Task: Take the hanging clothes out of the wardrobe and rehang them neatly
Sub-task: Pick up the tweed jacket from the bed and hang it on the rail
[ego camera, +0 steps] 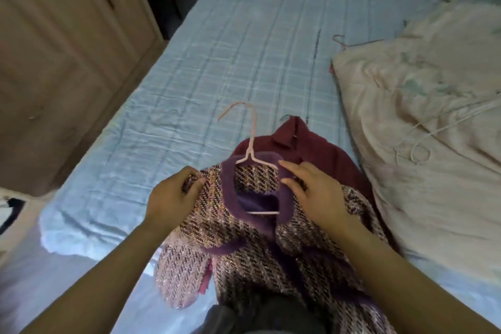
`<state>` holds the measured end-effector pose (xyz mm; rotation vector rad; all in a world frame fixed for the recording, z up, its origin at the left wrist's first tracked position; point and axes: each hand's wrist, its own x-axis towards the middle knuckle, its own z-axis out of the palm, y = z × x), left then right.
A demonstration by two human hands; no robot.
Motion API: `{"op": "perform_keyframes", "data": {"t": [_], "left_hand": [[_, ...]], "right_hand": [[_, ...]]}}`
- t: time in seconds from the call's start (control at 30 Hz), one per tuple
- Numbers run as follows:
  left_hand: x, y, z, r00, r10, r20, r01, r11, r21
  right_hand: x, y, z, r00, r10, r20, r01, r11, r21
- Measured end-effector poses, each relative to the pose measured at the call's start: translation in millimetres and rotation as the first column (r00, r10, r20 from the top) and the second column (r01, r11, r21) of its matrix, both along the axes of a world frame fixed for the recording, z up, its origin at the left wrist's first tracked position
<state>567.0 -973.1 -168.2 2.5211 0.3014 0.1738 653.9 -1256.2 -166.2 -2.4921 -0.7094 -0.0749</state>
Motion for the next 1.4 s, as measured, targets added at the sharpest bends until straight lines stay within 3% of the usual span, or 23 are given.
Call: {"op": "perform_keyframes", "data": {"t": [0.23, 0.37, 0.57, 0.73, 0.83, 1.0, 1.23, 1.4], "left_hand": [[-200.5, 110.9, 22.9, 0.949, 0.308, 0.060, -0.308, 0.951, -0.015], [-307.5, 171.2, 35.9, 0.862, 0.498, 0.095, -0.495, 0.867, -0.056], [-435.4, 245.2, 49.5, 0.689, 0.712, 0.137, -0.714, 0.699, -0.046], [-497.4, 317.6, 66.8, 0.605, 0.758, 0.245, -0.789, 0.612, 0.057], [-517.9, 376.6, 89.4, 0.568, 0.764, 0.306, -0.822, 0.546, 0.163], [-532.8, 494.0, 135.2, 0.497, 0.754, 0.429, -0.867, 0.450, 0.213], [-546.1, 670.8, 224.3, 0.389, 0.749, 0.537, -0.921, 0.338, 0.195], [-554.9, 786.2, 298.7, 0.388, 0.672, 0.630, -0.921, 0.306, 0.241]], "right_hand": [[-112.9, 150.6, 45.7, 0.943, 0.279, 0.183, -0.289, 0.957, 0.029], [-179.1, 251.6, 65.2, 0.845, 0.460, 0.273, -0.485, 0.874, 0.030], [-270.0, 379.7, 77.6, 0.716, 0.653, 0.248, -0.687, 0.723, 0.079], [-318.0, 476.7, 84.0, 0.634, 0.735, 0.239, -0.773, 0.613, 0.166], [-335.1, 544.6, 96.4, 0.614, 0.738, 0.280, -0.790, 0.573, 0.220], [-342.9, 684.8, 132.1, 0.584, 0.716, 0.382, -0.812, 0.507, 0.291], [-346.2, 900.2, 215.5, 0.535, 0.727, 0.430, -0.832, 0.366, 0.417], [-356.3, 1024.7, 292.3, 0.512, 0.657, 0.553, -0.850, 0.296, 0.435]]}}
